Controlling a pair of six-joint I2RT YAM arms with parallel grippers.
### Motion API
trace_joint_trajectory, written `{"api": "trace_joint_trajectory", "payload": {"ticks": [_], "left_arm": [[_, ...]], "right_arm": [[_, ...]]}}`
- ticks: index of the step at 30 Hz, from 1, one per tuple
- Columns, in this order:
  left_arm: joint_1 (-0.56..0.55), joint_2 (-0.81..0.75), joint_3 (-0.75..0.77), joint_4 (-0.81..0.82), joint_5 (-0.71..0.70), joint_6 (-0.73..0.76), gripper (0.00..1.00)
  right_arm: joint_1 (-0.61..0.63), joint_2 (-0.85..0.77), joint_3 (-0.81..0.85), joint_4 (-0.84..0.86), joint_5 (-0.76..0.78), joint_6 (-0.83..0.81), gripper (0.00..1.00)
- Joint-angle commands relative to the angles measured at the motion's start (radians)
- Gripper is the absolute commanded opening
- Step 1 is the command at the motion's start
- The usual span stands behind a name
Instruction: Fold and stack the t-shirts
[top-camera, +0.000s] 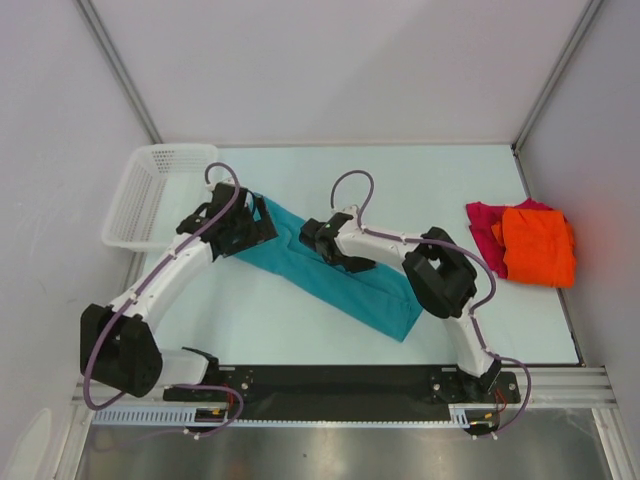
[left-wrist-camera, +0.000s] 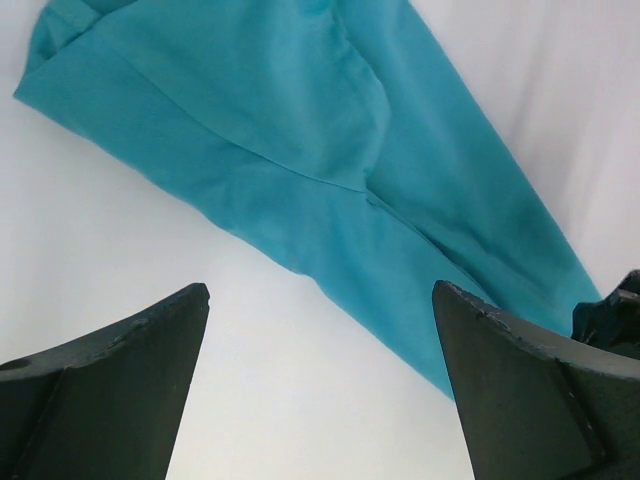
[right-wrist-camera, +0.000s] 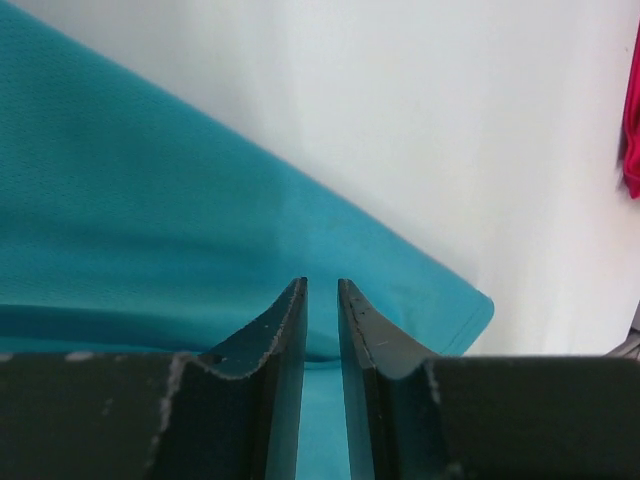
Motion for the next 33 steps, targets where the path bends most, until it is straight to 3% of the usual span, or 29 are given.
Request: {"api": "trace_joint_trajectory", "payload": {"ticks": [1,8,19,33], "left_arm": [[0.045,0.041,-0.022,0.035,0.021,-0.059,1.0],[0.106,0.227,0.009,0.122,0.092,-0.092,0.99],[0.171,0.524,0.226,0.133,0.12,-0.093,1.0],[0.253,0.699,0.374,0.129,0.182,-0.076,1.0]], "right_arm": [[-0.006,0.011,0.068,0.021,0.015,-0.052,0.24],[-0.04,-0.039,0.034,0.023,0.027,-0.078,0.24],[-0.061,-0.217,-0.121,0.006,0.021,-0.054,0.24],[-0.058,-0.288,-0.162,-0.066,-0.003,-0.014,0.24]]}}
